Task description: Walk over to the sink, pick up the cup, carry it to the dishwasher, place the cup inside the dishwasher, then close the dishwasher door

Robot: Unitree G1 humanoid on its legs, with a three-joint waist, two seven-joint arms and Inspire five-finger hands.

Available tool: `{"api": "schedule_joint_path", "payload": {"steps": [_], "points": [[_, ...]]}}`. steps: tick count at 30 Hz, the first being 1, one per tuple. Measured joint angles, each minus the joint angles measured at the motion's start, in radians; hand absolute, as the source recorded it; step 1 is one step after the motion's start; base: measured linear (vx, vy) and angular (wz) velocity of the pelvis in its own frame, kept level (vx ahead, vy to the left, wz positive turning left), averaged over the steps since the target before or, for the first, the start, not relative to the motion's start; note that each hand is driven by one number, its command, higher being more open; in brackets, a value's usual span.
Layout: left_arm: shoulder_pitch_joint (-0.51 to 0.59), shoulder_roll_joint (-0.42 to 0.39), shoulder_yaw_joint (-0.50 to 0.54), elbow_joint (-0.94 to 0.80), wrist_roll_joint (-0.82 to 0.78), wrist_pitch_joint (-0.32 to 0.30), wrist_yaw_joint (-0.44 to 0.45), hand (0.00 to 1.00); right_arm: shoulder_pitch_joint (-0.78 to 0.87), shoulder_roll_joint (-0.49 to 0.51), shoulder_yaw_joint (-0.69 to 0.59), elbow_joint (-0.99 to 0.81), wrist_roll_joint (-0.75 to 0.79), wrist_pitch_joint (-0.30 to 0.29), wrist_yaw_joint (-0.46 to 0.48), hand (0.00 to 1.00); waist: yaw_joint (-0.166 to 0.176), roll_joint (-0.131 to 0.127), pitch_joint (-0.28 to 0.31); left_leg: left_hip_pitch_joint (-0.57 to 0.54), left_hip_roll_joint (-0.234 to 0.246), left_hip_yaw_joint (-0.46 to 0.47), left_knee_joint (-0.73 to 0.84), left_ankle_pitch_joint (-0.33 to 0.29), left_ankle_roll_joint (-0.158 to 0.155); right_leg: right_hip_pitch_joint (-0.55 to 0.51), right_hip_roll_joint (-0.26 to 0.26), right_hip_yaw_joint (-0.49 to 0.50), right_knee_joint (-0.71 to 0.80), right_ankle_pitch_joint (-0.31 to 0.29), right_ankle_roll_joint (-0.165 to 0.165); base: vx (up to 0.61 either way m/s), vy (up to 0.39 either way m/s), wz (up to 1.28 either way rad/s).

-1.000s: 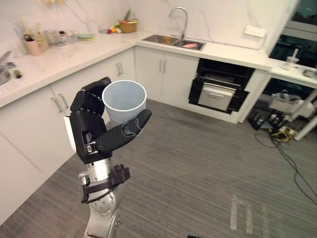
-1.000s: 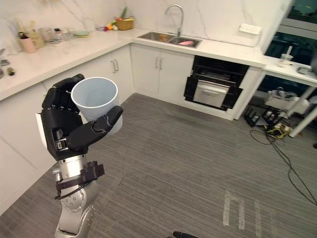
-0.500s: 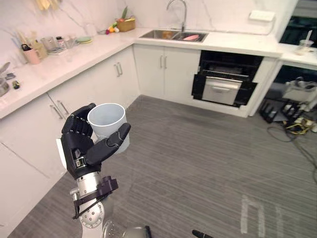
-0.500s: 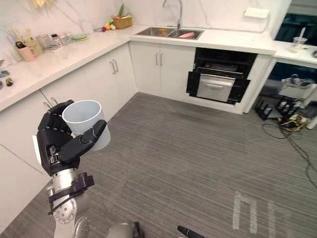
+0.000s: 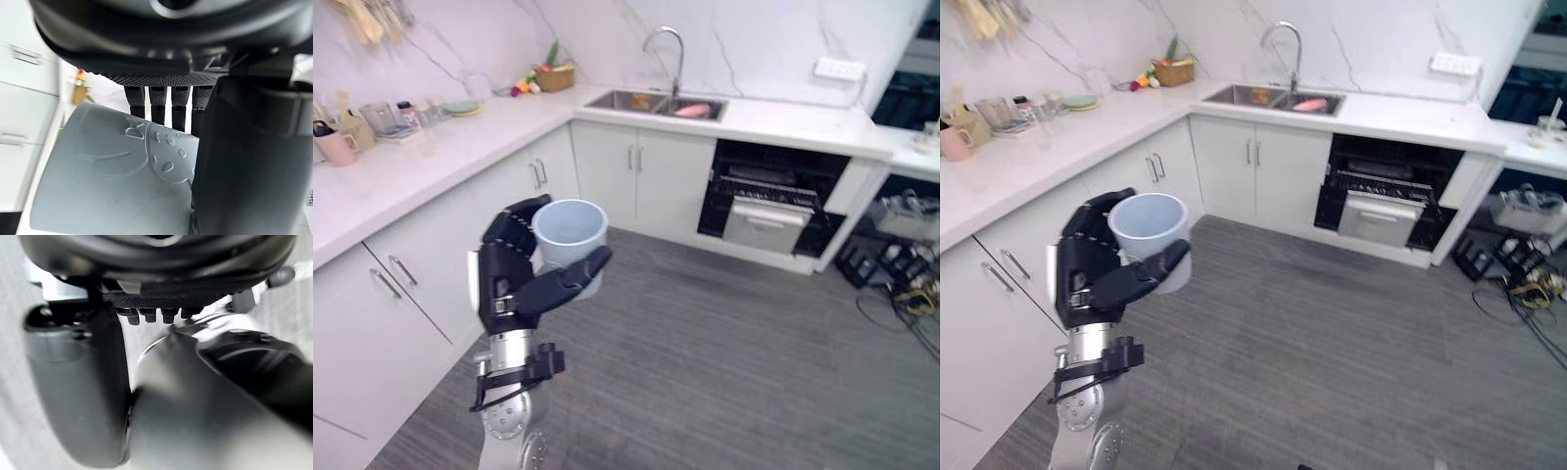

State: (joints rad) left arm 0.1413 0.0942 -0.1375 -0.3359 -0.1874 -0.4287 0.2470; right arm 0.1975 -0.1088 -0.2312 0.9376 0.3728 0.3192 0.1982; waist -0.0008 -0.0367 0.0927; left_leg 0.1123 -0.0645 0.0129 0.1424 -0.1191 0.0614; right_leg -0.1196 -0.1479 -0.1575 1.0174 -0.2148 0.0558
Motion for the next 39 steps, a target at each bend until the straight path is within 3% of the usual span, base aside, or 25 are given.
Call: {"api": "schedule_joint_path", "payload": {"steps": [3,5,7,8,9,10,12,14,15,16,17,19,20,22,24,25,26,27,28,30,32,34,35,37,39], "points": [[-0.041,-0.011,-0.002,0.009,-0.008,0.001,0.003,0.00,0.006,0.010,0.001,-0.064,0.020,-0.006,0.016,1.00,-0.031,0.021,0.012,0.066,0.041,-0.058,-0.029,-0.018,0.003,-0.137,0.045,-0.088,-0.233,-0.070,-0.049,0.42,-0.104,0.62],[-0.072,-0.015,-0.011,0.042,-0.021,0.000,-0.006,0.00,0.003,0.009,0.001,-0.101,0.022,0.011,0.023,1.00,-0.043,0.033,0.021,0.111,0.067,-0.087,-0.035,-0.055,-0.005,-0.200,0.068,-0.054,-0.493,0.001,-0.018,0.50,-0.180,0.60],[-0.067,-0.018,-0.041,0.072,-0.028,-0.004,-0.006,0.00,0.004,0.008,0.001,-0.116,0.018,0.027,0.032,1.00,-0.043,0.032,0.026,0.188,0.088,-0.090,-0.014,-0.143,-0.028,-0.214,0.076,0.055,-0.720,0.134,0.009,0.52,-0.246,0.55],[-0.055,-0.018,-0.050,0.073,-0.027,-0.005,-0.006,0.00,0.006,0.009,0.001,-0.124,0.014,0.031,0.034,1.00,-0.046,0.027,0.023,0.213,0.089,-0.091,0.012,-0.192,-0.047,-0.213,0.062,0.092,-0.713,0.145,0.005,0.55,-0.292,0.52],[-0.038,-0.024,-0.063,0.074,-0.024,-0.011,-0.006,0.00,-0.001,-0.004,-0.002,-0.129,0.011,0.038,0.035,1.00,-0.047,0.036,0.025,0.242,0.107,-0.097,0.036,-0.235,-0.053,-0.217,0.065,0.084,-0.643,0.217,-0.012,0.65,-0.365,0.56],[-0.018,-0.036,-0.083,0.077,-0.022,-0.012,-0.009,0.00,0.001,-0.016,-0.002,-0.149,0.011,0.049,0.038,1.00,-0.050,0.066,0.020,0.249,0.131,-0.089,0.083,-0.258,-0.056,-0.231,0.071,0.053,-0.546,0.210,-0.042,0.43,-0.250,0.45],[-0.005,-0.056,-0.095,0.079,-0.022,-0.014,-0.021,0.00,-0.002,-0.032,0.001,-0.176,0.005,0.077,0.029,1.00,-0.054,0.099,0.018,0.213,0.175,-0.072,0.215,-0.241,-0.068,-0.218,0.095,0.007,-0.481,0.113,-0.066,0.55,-0.338,0.44],[-0.004,-0.082,-0.087,0.078,-0.025,-0.022,-0.025,0.00,0.001,-0.043,0.001,-0.198,0.003,0.109,0.019,1.00,-0.047,0.120,0.028,0.109,0.222,-0.063,0.511,-0.141,-0.153,-0.152,0.125,-0.012,-0.475,0.053,-0.081,0.54,-0.313,0.16],[0.001,-0.098,-0.084,0.078,-0.029,-0.034,-0.030,0.00,0.016,-0.047,0.007,-0.218,-0.007,0.124,0.006,1.00,-0.039,0.120,0.033,0.013,0.246,-0.074,0.735,0.012,-0.231,-0.097,0.142,-0.016,-0.478,0.010,-0.094,0.59,-0.289,0.05],[0.012,-0.122,-0.084,0.076,-0.030,-0.047,-0.049,0.00,0.031,-0.049,0.014,-0.233,-0.004,0.126,-0.012,1.00,-0.038,0.125,0.045,-0.082,0.276,-0.066,0.951,0.046,-0.234,-0.028,0.159,-0.023,-0.493,-0.030,-0.117,0.59,-0.277,0.04],[0.020,-0.131,-0.085,0.075,-0.030,-0.051,-0.060,0.00,0.036,-0.050,0.019,-0.240,-0.001,0.126,-0.021,1.00,-0.036,0.126,0.048,-0.121,0.291,-0.049,1.024,0.037,-0.217,0.012,0.167,-0.024,-0.505,-0.046,-0.122,0.60,-0.249,0.05],[0.040,-0.135,-0.084,0.068,-0.035,-0.057,-0.098,0.00,0.060,-0.055,0.043,-0.247,0.024,0.122,-0.049,1.00,-0.027,0.123,0.048,-0.233,0.322,0.015,1.103,-0.007,-0.145,0.121,0.179,-0.020,-0.571,-0.071,-0.131,0.43,-0.156,-0.07],[0.040,-0.137,-0.083,0.053,-0.057,-0.059,-0.127,0.00,0.061,-0.060,0.051,-0.238,0.039,0.118,-0.056,1.00,-0.011,0.121,0.046,-0.312,0.331,0.069,1.048,-0.050,-0.105,0.175,0.185,-0.007,-0.633,-0.066,-0.135,0.36,-0.107,-0.27],[0.038,-0.128,-0.078,0.030,-0.078,-0.074,-0.149,0.00,0.032,-0.066,0.065,-0.196,0.039,0.099,-0.056,1.00,0.019,0.114,0.041,-0.386,0.307,0.131,0.814,-0.099,-0.090,0.226,0.186,0.041,-0.710,-0.042,-0.118,0.50,-0.059,-0.67],[0.038,-0.110,-0.064,0.030,-0.089,-0.078,-0.149,0.00,-0.042,-0.070,0.086,-0.096,0.039,0.078,-0.064,1.00,0.043,0.094,0.035,-0.356,0.178,0.083,0.319,-0.064,-0.096,0.276,0.156,0.128,-0.769,-0.036,-0.097,0.68,0.079,-1.23],[0.038,-0.098,-0.066,0.031,-0.089,-0.078,-0.141,0.00,-0.075,-0.071,0.088,-0.055,0.038,0.065,-0.069,1.00,0.048,0.098,0.033,-0.337,0.115,-0.028,0.071,0.078,-0.097,0.310,0.151,0.198,-0.792,-0.051,-0.069,0.58,0.166,-1.22],[0.039,-0.095,-0.068,0.034,-0.089,-0.078,-0.137,0.00,-0.078,-0.070,0.092,-0.051,0.034,0.060,-0.071,1.00,0.054,0.102,0.030,-0.331,0.106,-0.051,0.043,0.137,-0.103,0.320,0.152,0.223,-0.796,-0.057,-0.059,0.59,0.251,-1.46],[0.043,-0.092,-0.083,0.040,-0.089,-0.078,-0.128,0.00,-0.077,-0.070,0.098,-0.044,0.025,0.051,-0.075,1.00,0.070,0.110,0.021,-0.311,0.101,-0.087,0.035,0.282,-0.107,0.344,0.156,0.283,-0.797,-0.074,-0.040,0.55,0.237,-1.06],[0.043,-0.061,-0.092,0.059,-0.088,-0.078,-0.119,0.00,-0.073,-0.036,0.097,-0.039,0.011,0.025,-0.100,1.00,0.056,0.055,-0.001,-0.309,0.071,-0.048,0.073,0.236,-0.080,0.347,0.113,0.318,-0.794,-0.084,-0.034,0.53,0.215,-0.88],[0.032,-0.030,-0.111,0.064,-0.087,-0.077,-0.104,0.00,-0.070,-0.003,0.096,-0.039,0.007,-0.014,-0.146,1.00,0.034,0.011,-0.009,-0.311,0.047,-0.013,0.112,0.174,-0.060,0.349,0.074,0.339,-0.784,-0.074,-0.021,0.45,0.148,-0.40],[0.023,-0.010,-0.129,0.063,-0.090,-0.062,-0.093,0.00,-0.068,0.012,0.087,-0.043,0.008,-0.039,-0.208,1.00,0.035,0.006,-0.008,-0.280,0.043,0.028,0.142,0.110,-0.048,0.332,0.062,0.342,-0.701,-0.055,0.001,0.37,0.156,-0.56],[0.008,0.001,-0.145,0.045,-0.102,-0.048,-0.087,0.00,-0.036,0.042,0.082,-0.084,0.010,-0.096,-0.273,1.00,0.041,-0.001,-0.002,-0.155,0.041,0.090,0.098,0.043,-0.037,0.184,0.033,0.272,-0.314,0.029,0.071,0.30,0.148,-0.86],[0.008,0.005,-0.148,0.032,-0.105,-0.048,-0.081,0.00,-0.032,0.050,0.083,-0.091,0.008,-0.113,-0.280,1.00,0.037,0.000,0.001,-0.118,0.041,0.110,0.076,0.031,-0.026,0.132,0.014,0.239,-0.202,0.084,0.064,0.26,0.131,-0.91],[-0.029,0.006,-0.163,0.021,-0.075,-0.050,-0.034,0.00,-0.028,0.047,0.102,-0.138,-0.007,-0.161,-0.294,1.00,0.001,0.021,0.004,-0.014,0.073,0.167,0.026,0.025,-0.023,-0.001,-0.031,0.072,-0.063,0.013,-0.031,0.26,0.141,-0.74],[-0.076,0.017,-0.168,0.022,-0.051,-0.051,0.000,0.00,-0.030,0.054,0.135,-0.180,-0.014,-0.194,-0.312,1.00,-0.016,0.026,-0.001,0.031,0.114,0.205,-0.003,0.018,-0.034,-0.067,-0.017,-0.053,-0.194,-0.033,-0.021,0.26,0.057,-0.68]]}}
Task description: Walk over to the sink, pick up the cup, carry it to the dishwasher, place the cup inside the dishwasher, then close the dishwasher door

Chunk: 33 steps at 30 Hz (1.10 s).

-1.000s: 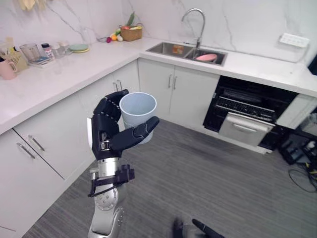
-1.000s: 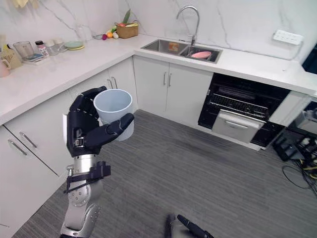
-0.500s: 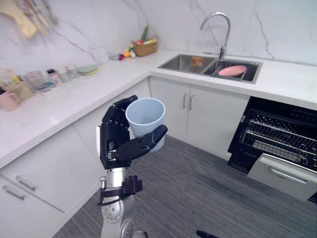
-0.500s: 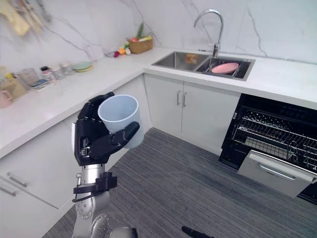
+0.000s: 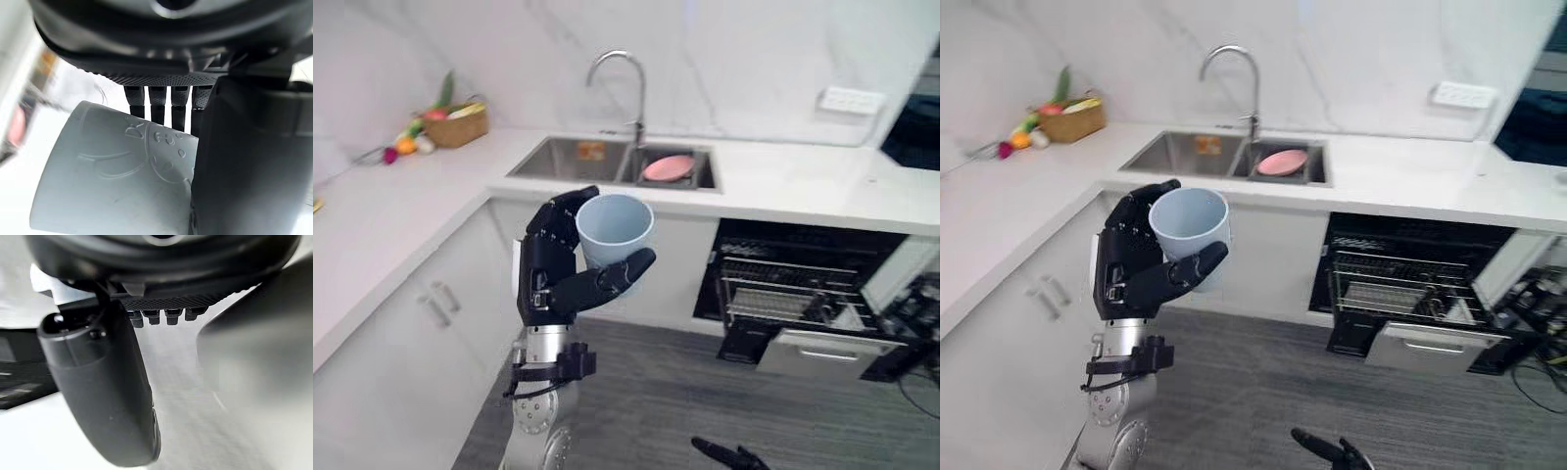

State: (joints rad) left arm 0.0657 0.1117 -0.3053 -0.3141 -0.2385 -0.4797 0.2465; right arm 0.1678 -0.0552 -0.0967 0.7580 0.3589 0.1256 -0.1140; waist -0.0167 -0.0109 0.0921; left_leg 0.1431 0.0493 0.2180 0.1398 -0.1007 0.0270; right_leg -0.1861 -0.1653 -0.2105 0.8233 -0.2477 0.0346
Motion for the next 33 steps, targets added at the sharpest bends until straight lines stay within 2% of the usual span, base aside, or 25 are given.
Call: {"api": "schedule_joint_path", "payload": {"steps": [1,2,3,4,5,6,7,8,9,10,11,12,13,15,16,17,18,20,22,23,24,25,27,30,33], "points": [[-0.024,0.008,0.003,0.001,0.004,0.000,0.018,0.00,0.002,0.014,0.008,-0.044,-0.001,-0.009,-0.017,1.00,-0.014,0.002,0.002,0.025,0.024,0.027,-0.015,-0.008,-0.014,-0.012,0.025,-0.076,-0.139,0.001,0.005,0.27,-0.010,-0.63],[-0.030,0.010,0.008,0.001,0.004,0.001,0.024,0.00,0.002,0.021,0.009,-0.071,-0.003,-0.011,-0.028,1.00,-0.020,0.002,0.002,0.037,0.033,0.044,-0.019,-0.015,-0.025,-0.011,0.035,-0.113,-0.216,0.011,0.004,0.28,-0.044,-0.82],[-0.031,0.012,0.030,0.002,0.004,0.003,0.029,0.00,0.003,0.026,0.020,-0.125,-0.011,-0.014,-0.050,1.00,-0.026,-0.005,0.000,0.069,0.033,0.082,-0.024,-0.032,-0.046,-0.001,0.046,-0.178,-0.360,0.087,-0.021,0.31,-0.073,-0.99],[-0.031,0.015,0.057,0.003,0.005,0.008,0.030,0.00,0.006,0.029,0.021,-0.197,-0.031,-0.014,-0.065,1.00,-0.028,-0.035,0.003,0.109,0.006,0.108,-0.023,-0.066,-0.054,0.017,0.042,-0.214,-0.458,0.275,-0.075,0.32,-0.096,-1.01],[-0.027,0.016,0.070,0.010,0.007,0.008,0.030,0.00,0.006,0.024,0.021,-0.229,-0.051,-0.018,-0.071,1.00,-0.029,-0.036,0.006,0.126,-0.003,0.123,-0.018,-0.088,-0.060,0.031,0.040,-0.218,-0.467,0.238,-0.137,0.33,-0.143,-1.00],[-0.019,-0.004,0.082,0.029,0.006,0.017,0.032,0.00,0.003,0.001,0.010,-0.297,-0.086,-0.023,-0.089,1.00,-0.028,0.006,0.010,0.131,0.020,0.150,0.008,-0.123,-0.068,0.055,0.081,-0.195,-0.514,0.220,-0.131,0.23,-0.116,-0.65],[-0.020,-0.010,0.080,0.041,0.007,0.019,0.031,0.00,0.004,-0.008,0.001,-0.334,-0.108,-0.028,-0.102,1.00,-0.032,0.021,0.016,0.129,0.032,0.155,0.021,-0.135,-0.069,0.063,0.097,-0.192,-0.530,0.221,-0.130,0.25,-0.106,-0.55],[-0.019,-0.019,0.076,0.062,0.010,0.026,0.027,0.00,0.005,-0.019,-0.025,-0.403,-0.138,-0.031,-0.129,1.00,-0.040,0.046,0.016,0.130,0.054,0.157,0.040,-0.155,-0.074,0.079,0.127,-0.190,-0.555,0.219,-0.128,0.20,-0.060,-0.31],[-0.017,-0.015,0.077,0.072,0.033,0.027,0.027,0.00,0.001,-0.022,-0.053,-0.477,-0.167,-0.034,-0.157,1.00,-0.037,0.058,0.014,0.130,0.076,0.163,0.076,-0.173,-0.085,0.088,0.156,-0.175,-0.571,0.197,-0.121,0.19,-0.076,-0.49],[-0.011,-0.005,0.088,0.073,0.046,0.025,0.028,0.00,-0.011,-0.025,-0.070,-0.556,-0.175,-0.050,-0.176,1.00,-0.028,0.047,0.024,0.101,0.101,0.164,0.200,-0.187,-0.095,0.099,0.170,-0.151,-0.572,0.179,-0.140,0.12,-0.075,-0.58],[-0.003,-0.002,0.092,0.073,0.044,0.025,0.029,0.00,-0.017,-0.029,-0.077,-0.597,-0.182,-0.058,-0.180,1.00,-0.025,0.035,0.032,0.065,0.118,0.161,0.300,-0.185,-0.093,0.109,0.174,-0.138,-0.581,0.179,-0.141,0.09,-0.112,-0.55],[0.013,-0.002,0.099,0.074,0.043,0.025,0.030,0.00,-0.023,-0.043,-0.090,-0.669,-0.192,-0.065,-0.183,1.00,-0.025,0.034,0.043,-0.007,0.159,0.141,0.482,-0.162,-0.072,0.134,0.190,-0.127,-0.606,0.179,-0.141,0.11,-0.106,-0.47],[0.044,-0.010,0.100,0.078,0.043,0.025,0.025,0.00,-0.033,-0.076,-0.112,-0.757,-0.200,-0.105,-0.179,1.00,-0.025,0.051,0.053,-0.129,0.227,0.088,0.757,-0.128,-0.068,0.179,0.228,-0.103,-0.638,0.179,-0.141,0.13,-0.085,-0.47],[0.078,-0.016,0.102,0.087,0.042,0.025,0.019,0.00,-0.062,-0.099,-0.134,-0.765,-0.200,-0.180,-0.159,1.00,-0.017,0.055,0.055,-0.182,0.234,0.048,0.837,-0.153,-0.080,0.214,0.242,-0.065,-0.651,0.178,-0.144,0.18,0.031,-0.75],[0.103,-0.016,0.110,0.089,0.042,0.023,0.017,0.00,-0.094,-0.115,-0.140,-0.772,-0.200,-0.255,-0.141,1.00,-0.004,0.055,0.055,-0.213,0.205,0.039,0.738,-0.194,-0.074,0.245,0.238,-0.019,-0.676,0.179,-0.146,0.26,0.107,-1.21],[0.108,-0.019,0.123,0.089,0.043,0.017,0.017,0.00,-0.128,-0.113,-0.123,-0.778,-0.200,-0.273,-0.130,1.00,-0.001,0.050,0.054,-0.223,0.168,0.029,0.551,-0.206,-0.068,0.252,0.221,0.022,-0.681,0.181,-0.147,0.28,0.139,-1.11],[0.108,-0.023,0.125,0.089,0.043,0.014,0.018,0.00,-0.140,-0.113,-0.110,-0.778,-0.201,-0.274,-0.128,1.00,-0.001,0.049,0.053,-0.224,0.150,0.015,0.465,-0.203,-0.069,0.251,0.212,0.039,-0.682,0.181,-0.145,0.24,0.158,-0.91],[0.109,-0.051,0.122,0.088,0.049,-0.004,0.019,0.00,-0.171,-0.113,-0.042,-0.776,-0.203,-0.271,-0.117,1.00,0.003,0.050,0.052,-0.224,0.091,-0.105,0.154,-0.140,-0.079,0.245,0.182,0.106,-0.684,0.174,-0.116,0.22,0.178,-0.76],[0.113,-0.066,0.121,0.088,0.061,-0.013,0.026,0.00,-0.182,-0.113,0.017,-0.774,-0.204,-0.266,-0.102,1.00,0.008,0.058,0.047,-0.221,0.083,-0.155,0.052,-0.078,-0.088,0.245,0.175,0.156,-0.684,0.173,-0.098,0.26,0.184,-0.81],[0.116,-0.071,0.121,0.088,0.074,-0.020,0.034,0.00,-0.187,-0.113,0.062,-0.773,-0.206,-0.266,-0.082,1.00,0.016,0.076,0.035,-0.202,0.089,-0.157,0.001,-0.014,-0.101,0.245,0.175,0.197,-0.684,0.168,-0.074,0.33,0.243,-1.09],[0.115,-0.073,0.118,0.088,0.086,-0.029,0.037,0.00,-0.191,-0.112,0.102,-0.773,-0.208,-0.266,-0.069,1.00,0.022,0.097,0.021,-0.170,0.092,-0.136,-0.033,0.085,-0.110,0.245,0.178,0.229,-0.688,0.168,-0.041,0.32,0.271,-0.97],[0.114,-0.073,0.115,0.089,0.093,-0.037,0.038,0.00,-0.194,-0.110,0.117,-0.773,-0.208,-0.266,-0.061,1.00,0.022,0.104,0.017,-0.162,0.097,-0.122,-0.042,0.144,-0.108,0.251,0.180,0.243,-0.696,0.166,-0.030,0.37,0.341,-0.74],[0.097,-0.039,0.086,0.101,0.122,-0.047,0.045,0.00,-0.199,-0.068,0.143,-0.773,-0.213,-0.269,-0.047,1.00,0.021,0.058,0.007,-0.132,0.052,-0.074,-0.062,0.128,-0.083,0.275,0.124,0.238,-0.732,0.174,0.006,0.29,0.302,-0.41],[0.059,-0.014,0.048,0.130,0.162,-0.022,0.083,0.00,-0.203,-0.042,0.142,-0.783,-0.211,-0.295,-0.062,1.00,0.009,0.047,0.001,-0.085,-0.003,-0.066,-0.102,0.112,-0.053,0.317,0.069,0.211,-0.773,0.179,0.043,0.18,0.211,-0.04],[0.031,-0.017,0.017,0.133,0.183,-0.007,0.081,0.00,-0.199,-0.023,0.140,-0.822,-0.180,-0.317,-0.081,1.00,0.002,0.044,-0.004,-0.069,-0.039,-0.064,-0.114,0.095,-0.027,0.308,0.035,0.187,-0.732,0.161,0.072,0.09,0.129,0.01]]}}
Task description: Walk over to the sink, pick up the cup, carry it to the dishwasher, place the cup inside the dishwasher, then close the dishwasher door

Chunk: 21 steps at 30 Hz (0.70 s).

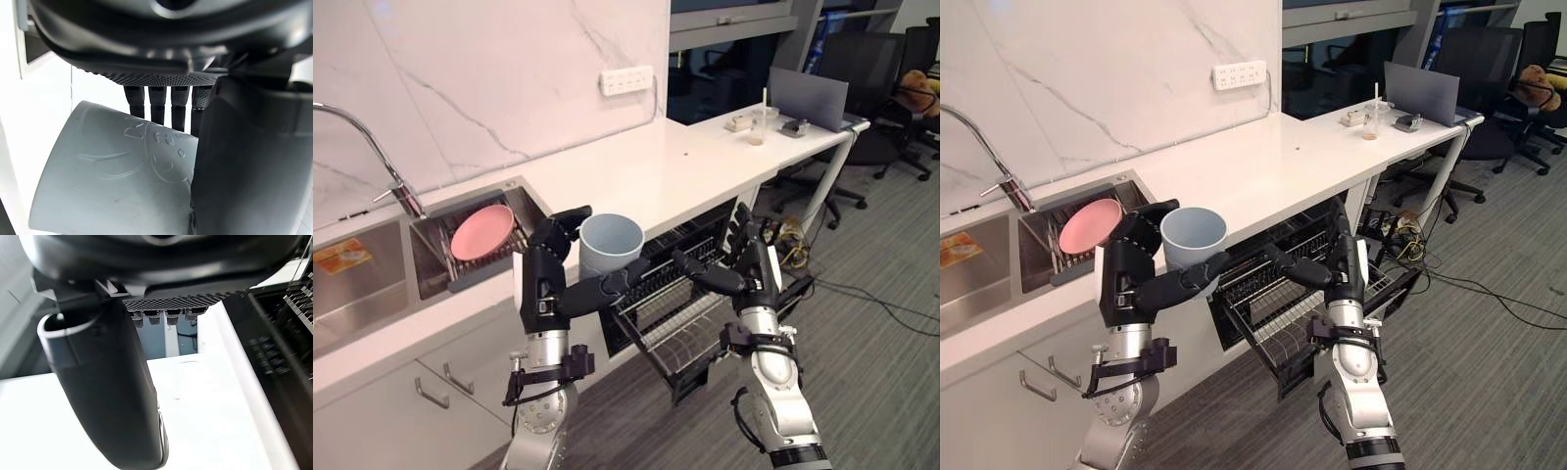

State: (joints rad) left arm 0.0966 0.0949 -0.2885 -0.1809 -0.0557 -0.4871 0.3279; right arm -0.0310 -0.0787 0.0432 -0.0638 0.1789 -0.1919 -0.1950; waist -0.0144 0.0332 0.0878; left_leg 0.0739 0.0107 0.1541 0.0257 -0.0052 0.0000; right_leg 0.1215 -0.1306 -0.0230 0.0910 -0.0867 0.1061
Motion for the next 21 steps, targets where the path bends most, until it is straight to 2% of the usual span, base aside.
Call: {"api": "schedule_joint_path", "payload": {"steps": [2,3,5,7,9,10,16,21], "points": [[-0.017,-0.001,-0.021,0.003,0.002,0.017,-0.006,0.00,0.000,0.005,0.000,-0.003,0.030,-0.008,-0.006,1.00,-0.001,0.002,-0.001,0.000,0.005,0.009,0.003,-0.008,0.008,-0.049,0.000,-0.035,0.087,-0.005,0.007,0.03,0.096,-0.19],[-0.034,0.000,-0.032,0.021,0.019,0.024,-0.005,0.00,-0.001,0.018,0.002,-0.005,0.048,-0.008,-0.013,1.00,0.000,0.001,0.000,0.004,0.013,0.031,0.011,-0.019,0.014,-0.121,-0.007,-0.084,0.213,-0.012,0.013,-0.01,0.116,-0.37],[-0.042,0.017,-0.036,0.038,0.040,0.042,0.010,0.00,-0.001,0.047,0.010,-0.011,0.075,-0.013,-0.015,1.00,-0.006,-0.004,-0.003,0.018,0.012,0.064,0.013,-0.028,0.024,-0.158,-0.030,-0.136,0.275,-0.013,0.012,-0.01,0.124,-0.44],[-0.043,0.034,-0.034,0.039,0.076,0.059,0.037,0.00,-0.001,0.066,0.020,-0.024,0.097,-0.036,-0.010,1.00,-0.003,-0.020,-0.013,0.008,0.001,0.099,0.015,-0.035,0.025,-0.156,-0.046,-0.195,0.217,-0.013,0.006,-0.02,0.070,-0.51],[-0.046,0.043,-0.024,0.044,0.113,0.077,0.077,0.00,-0.001,0.063,0.044,-0.054,0.122,-0.063,0.005,1.00,-0.004,-0.036,-0.019,-0.012,-0.008,0.126,0.020,-0.038,0.025,-0.115,-0.038,-0.229,0.075,0.016,-0.014,-0.01,0.004,-0.45],[-0.051,0.030,-0.024,0.062,0.138,0.089,0.097,0.00,0.000,0.060,0.048,-0.063,0.136,-0.074,0.015,1.00,-0.008,-0.026,-0.016,-0.011,0.001,0.128,0.023,-0.038,0.025,-0.087,-0.022,-0.228,0.025,0.048,-0.014,0.00,-0.027,-0.22],[-0.059,0.004,-0.035,0.077,0.214,0.105,0.193,0.00,-0.001,0.052,0.046,-0.081,0.154,-0.147,0.015,1.00,-0.011,-0.029,-0.014,0.011,0.010,0.147,0.007,-0.041,0.018,-0.041,0.001,-0.217,-0.061,0.095,-0.022,-0.04,-0.003,-0.11],[-0.061,-0.001,-0.035,0.076,0.262,0.113,0.273,0.00,-0.006,0.052,0.053,-0.109,0.190,-0.151,0.036,1.00,-0.002,-0.037,-0.020,0.039,0.004,0.158,-0.052,-0.014,0.012,-0.037,0.007,-0.210,-0.089,0.108,-0.024,-0.01,0.016,-0.06]]}}
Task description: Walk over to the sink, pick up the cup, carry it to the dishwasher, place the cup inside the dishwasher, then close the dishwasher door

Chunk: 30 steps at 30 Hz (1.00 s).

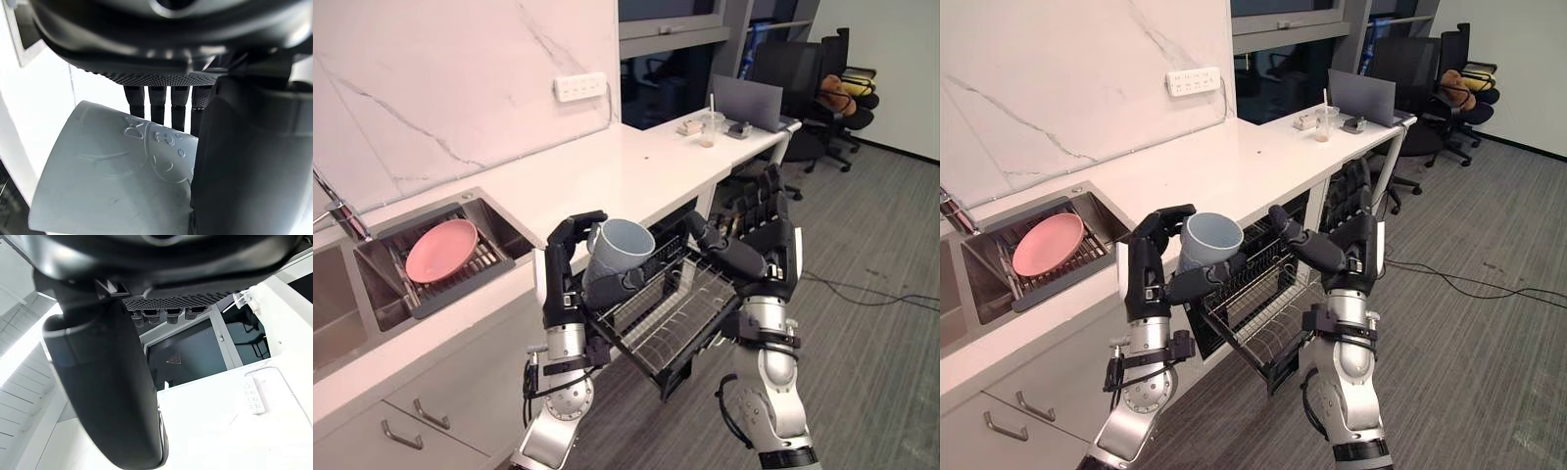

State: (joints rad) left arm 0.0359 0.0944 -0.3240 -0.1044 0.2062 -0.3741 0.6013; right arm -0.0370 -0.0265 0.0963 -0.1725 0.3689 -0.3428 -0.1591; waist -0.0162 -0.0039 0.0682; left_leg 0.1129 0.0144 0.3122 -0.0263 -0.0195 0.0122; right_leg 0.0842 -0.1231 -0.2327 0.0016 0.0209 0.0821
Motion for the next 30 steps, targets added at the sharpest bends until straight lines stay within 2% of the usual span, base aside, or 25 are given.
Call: {"api": "schedule_joint_path", "payload": {"steps": [6,9,13,18,23,30], "points": [[-0.016,-0.004,-0.015,0.000,0.042,0.030,0.035,0.00,-0.023,0.001,0.041,0.000,0.091,0.010,0.100,1.00,0.000,-0.010,-0.006,-0.001,-0.002,-0.003,-0.019,0.010,0.006,0.011,0.004,-0.009,-0.030,0.010,0.004,0.06,-0.009,0.02],[-0.019,-0.009,-0.041,0.004,0.096,0.035,0.055,0.00,-0.027,0.002,0.094,0.000,0.158,0.058,0.162,1.00,0.000,-0.015,-0.010,0.002,-0.007,-0.011,-0.026,0.010,0.006,0.021,0.002,-0.019,-0.042,0.012,0.007,0.02,-0.008,0.09],[-0.021,-0.014,-0.061,0.019,0.161,0.035,0.077,0.00,-0.027,0.004,0.178,0.012,0.160,0.105,0.198,1.00,0.000,-0.021,-0.016,0.002,-0.009,-0.014,-0.031,0.012,0.008,0.022,0.001,-0.023,-0.044,0.012,0.007,0.00,-0.003,0.02],[-0.024,-0.013,-0.066,0.047,0.194,0.042,0.098,0.00,-0.027,0.005,0.201,0.050,0.131,0.108,0.202,1.00,0.000,-0.026,-0.020,0.002,-0.014,-0.020,-0.042,0.022,0.011,0.020,-0.002,-0.029,-0.044,0.012,0.007,-0.04,-0.004,0.04],[-0.023,0.000,-0.075,0.048,0.245,0.043,0.105,0.00,-0.027,-0.002,0.206,0.069,0.018,0.109,0.187,1.00,-0.004,-0.025,-0.032,0.007,-0.015,-0.020,-0.057,0.032,0.010,0.017,-0.001,-0.029,-0.045,0.013,0.008,-0.03,-0.003,0.00],[-0.023,0.003,-0.080,0.048,0.299,0.041,0.115,0.00,-0.022,-0.021,0.225,0.084,-0.088,0.113,0.130,1.00,-0.007,-0.025,-0.034,0.006,-0.016,-0.021,-0.059,0.034,0.010,0.020,0.000,-0.029,-0.054,0.017,0.006,0.00,0.000,0.00]]}}
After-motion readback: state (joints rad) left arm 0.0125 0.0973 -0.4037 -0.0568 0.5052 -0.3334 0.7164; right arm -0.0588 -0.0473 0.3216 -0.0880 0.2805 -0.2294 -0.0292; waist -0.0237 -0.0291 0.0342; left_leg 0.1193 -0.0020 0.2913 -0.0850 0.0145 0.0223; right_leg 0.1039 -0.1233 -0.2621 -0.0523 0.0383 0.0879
